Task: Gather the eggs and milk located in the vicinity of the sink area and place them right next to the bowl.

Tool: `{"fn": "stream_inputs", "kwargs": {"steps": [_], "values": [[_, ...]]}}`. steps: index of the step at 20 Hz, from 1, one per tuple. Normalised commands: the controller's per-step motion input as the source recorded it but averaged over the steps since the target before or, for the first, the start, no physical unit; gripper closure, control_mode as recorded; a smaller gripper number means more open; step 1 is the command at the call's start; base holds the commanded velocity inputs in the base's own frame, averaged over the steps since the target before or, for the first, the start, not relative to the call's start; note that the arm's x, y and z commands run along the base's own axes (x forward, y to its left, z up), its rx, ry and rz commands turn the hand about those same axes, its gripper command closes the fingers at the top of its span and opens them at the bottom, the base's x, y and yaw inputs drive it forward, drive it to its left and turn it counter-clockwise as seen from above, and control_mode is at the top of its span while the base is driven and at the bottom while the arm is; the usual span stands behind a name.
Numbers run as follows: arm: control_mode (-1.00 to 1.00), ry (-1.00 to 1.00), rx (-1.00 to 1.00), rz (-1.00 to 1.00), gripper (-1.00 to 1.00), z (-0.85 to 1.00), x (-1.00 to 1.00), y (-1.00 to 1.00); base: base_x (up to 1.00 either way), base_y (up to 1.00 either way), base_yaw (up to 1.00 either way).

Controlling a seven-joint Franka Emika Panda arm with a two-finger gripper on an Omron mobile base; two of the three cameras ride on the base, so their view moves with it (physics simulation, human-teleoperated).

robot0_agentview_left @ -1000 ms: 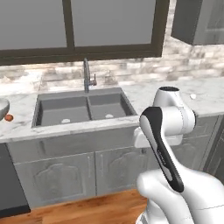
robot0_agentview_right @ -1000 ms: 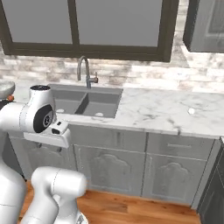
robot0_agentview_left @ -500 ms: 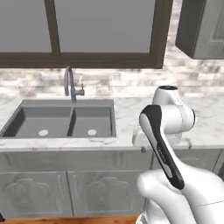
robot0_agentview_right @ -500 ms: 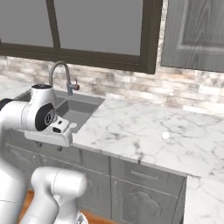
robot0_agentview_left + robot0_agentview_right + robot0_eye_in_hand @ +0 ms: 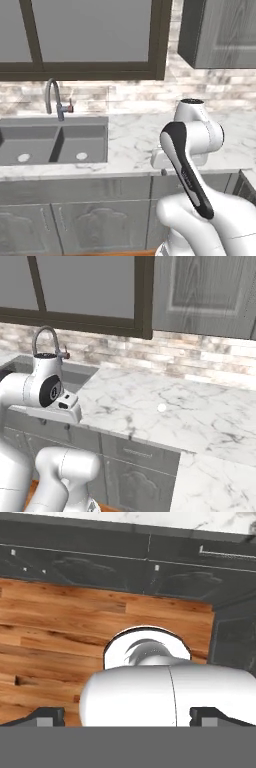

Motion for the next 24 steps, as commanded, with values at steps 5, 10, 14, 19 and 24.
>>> {"fn": "stream_inputs", "kwargs": {"steps": [5,10,14,19,24], "values": [[1.0,0.0,0.0,0.0,-1.0,0.0,0.0,0.0,0.43,-0.72,-0.37],[1.0,0.0,0.0,0.0,-1.0,0.0,0.0,0.0,0.05,-0.11,-0.07],[1.0,0.0,0.0,0.0,-1.0,0.0,0.0,0.0,0.0,0.0,0.0],[1.0,0.0,0.0,0.0,-1.0,0.0,0.0,0.0,0.0,0.0,0.0],[1.0,0.0,0.0,0.0,-1.0,0.0,0.0,0.0,0.0,0.0,0.0]]}}
